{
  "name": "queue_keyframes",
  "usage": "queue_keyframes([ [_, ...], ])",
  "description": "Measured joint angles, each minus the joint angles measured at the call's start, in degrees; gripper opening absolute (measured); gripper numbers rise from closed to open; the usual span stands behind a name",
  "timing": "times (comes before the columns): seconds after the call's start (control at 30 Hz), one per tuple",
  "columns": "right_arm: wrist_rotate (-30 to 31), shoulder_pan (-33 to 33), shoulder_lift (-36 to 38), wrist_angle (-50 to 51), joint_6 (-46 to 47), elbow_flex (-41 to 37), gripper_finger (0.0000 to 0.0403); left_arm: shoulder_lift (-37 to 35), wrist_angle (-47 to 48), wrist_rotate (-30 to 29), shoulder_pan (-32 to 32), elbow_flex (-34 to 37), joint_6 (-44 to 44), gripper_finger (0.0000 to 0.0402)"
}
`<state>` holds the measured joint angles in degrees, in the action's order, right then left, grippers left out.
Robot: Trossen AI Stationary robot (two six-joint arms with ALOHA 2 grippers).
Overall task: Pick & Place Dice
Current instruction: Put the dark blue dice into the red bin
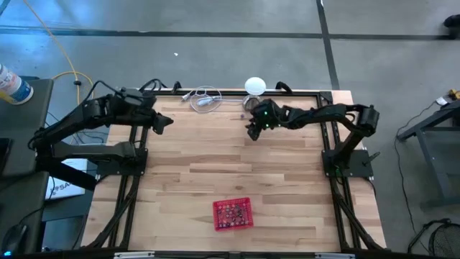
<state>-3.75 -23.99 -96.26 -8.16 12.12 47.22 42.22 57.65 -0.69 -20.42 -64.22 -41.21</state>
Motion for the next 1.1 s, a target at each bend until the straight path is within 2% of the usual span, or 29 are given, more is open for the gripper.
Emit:
queue_keyframes([
  [0.2,-0.3,-0.8,-5.2,3.3,-3.2,5.7,0.0177,0.3,-4.3,-0.8,2.3,3.5,-2.6,0.0089],
  [0.37,6.2,-0.1,-11.7,13.9,-4.5,15.1,0.0177,2.1,-6.5,-1.1,4.2,3.8,-3.4,0.0089],
  [0.6,9.1,-0.1,-15.0,21.8,-6.2,25.4,0.0177,3.6,-9.1,-1.2,7.2,3.8,-3.5,0.0089],
  [0.77,7.2,-2.3,-15.2,26.3,-4.2,29.5,0.0177,4.0,-10.4,-1.7,9.0,3.8,-3.4,0.0089],
  [0.9,3.8,-4.4,-18.8,32.5,-2.0,33.9,0.0177,4.0,-10.9,-3.6,9.7,3.8,-3.4,0.0089],
  [1.1,4.5,-3.4,-22.9,34.8,-2.7,36.5,0.0177,4.0,-11.4,-4.3,9.7,3.8,-3.4,0.0089],
])
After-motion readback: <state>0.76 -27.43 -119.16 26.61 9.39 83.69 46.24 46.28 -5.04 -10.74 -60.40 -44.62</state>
